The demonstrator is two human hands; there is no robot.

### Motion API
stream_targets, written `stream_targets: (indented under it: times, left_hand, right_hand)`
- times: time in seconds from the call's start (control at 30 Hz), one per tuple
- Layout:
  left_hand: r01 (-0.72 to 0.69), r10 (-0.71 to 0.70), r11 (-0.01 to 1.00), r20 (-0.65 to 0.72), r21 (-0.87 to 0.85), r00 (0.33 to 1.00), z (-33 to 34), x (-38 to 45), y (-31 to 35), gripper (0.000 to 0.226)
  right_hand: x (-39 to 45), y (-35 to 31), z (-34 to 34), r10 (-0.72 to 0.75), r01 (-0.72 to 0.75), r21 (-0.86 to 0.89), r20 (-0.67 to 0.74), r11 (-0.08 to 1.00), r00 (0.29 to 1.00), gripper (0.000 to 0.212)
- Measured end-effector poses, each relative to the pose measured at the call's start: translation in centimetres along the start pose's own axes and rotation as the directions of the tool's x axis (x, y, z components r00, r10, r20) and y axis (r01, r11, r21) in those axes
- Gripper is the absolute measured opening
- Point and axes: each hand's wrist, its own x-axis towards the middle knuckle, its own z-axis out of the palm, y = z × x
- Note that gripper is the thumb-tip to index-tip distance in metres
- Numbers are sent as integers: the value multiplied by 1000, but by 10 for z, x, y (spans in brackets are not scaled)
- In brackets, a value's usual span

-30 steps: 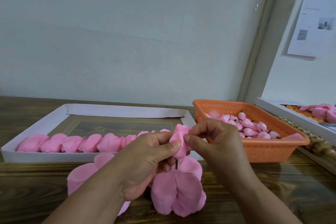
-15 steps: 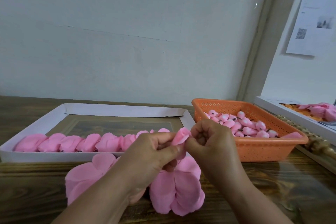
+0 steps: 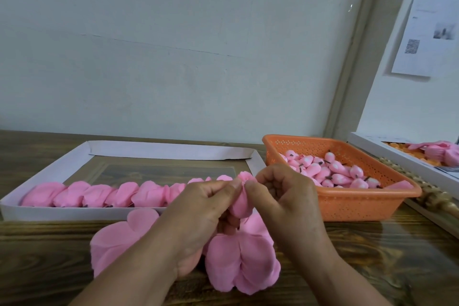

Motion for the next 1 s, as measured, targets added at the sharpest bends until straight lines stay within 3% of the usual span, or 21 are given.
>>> stream_targets:
  times: [0.2, 0.33, 0.43, 0.67, 0.8, 1.0]
  left_hand:
    - [3, -3, 1000, 10, 6, 1000, 2, -1, -2, 34]
    - [41, -43, 998, -42, -45, 998, 2, 0, 1, 34]
    - [47, -49, 998, -64, -35, 997, 0, 0, -1, 35]
    - [42, -42, 999, -28, -13, 999, 2, -1, -1, 37]
    - [64, -67, 997, -57, -43, 996, 2, 0, 0, 33]
    - [36, -39, 998, -71, -47, 997, -3, 2, 0, 39]
  right_hand:
    - [4, 9, 2, 80, -82, -41, -62, 996, 995, 26]
    - [4, 3, -2, 109, -115, 92, 62, 989, 992, 20]
    - [4, 4, -4, 147, -157, 81, 112, 984, 983, 14]
    - [6, 11, -3, 87, -86, 48, -17, 995, 996, 16]
    - [9, 14, -7, 138, -130, 150, -50, 980, 989, 18]
    - [11, 11, -14, 217, -241, 217, 127, 946, 968, 15]
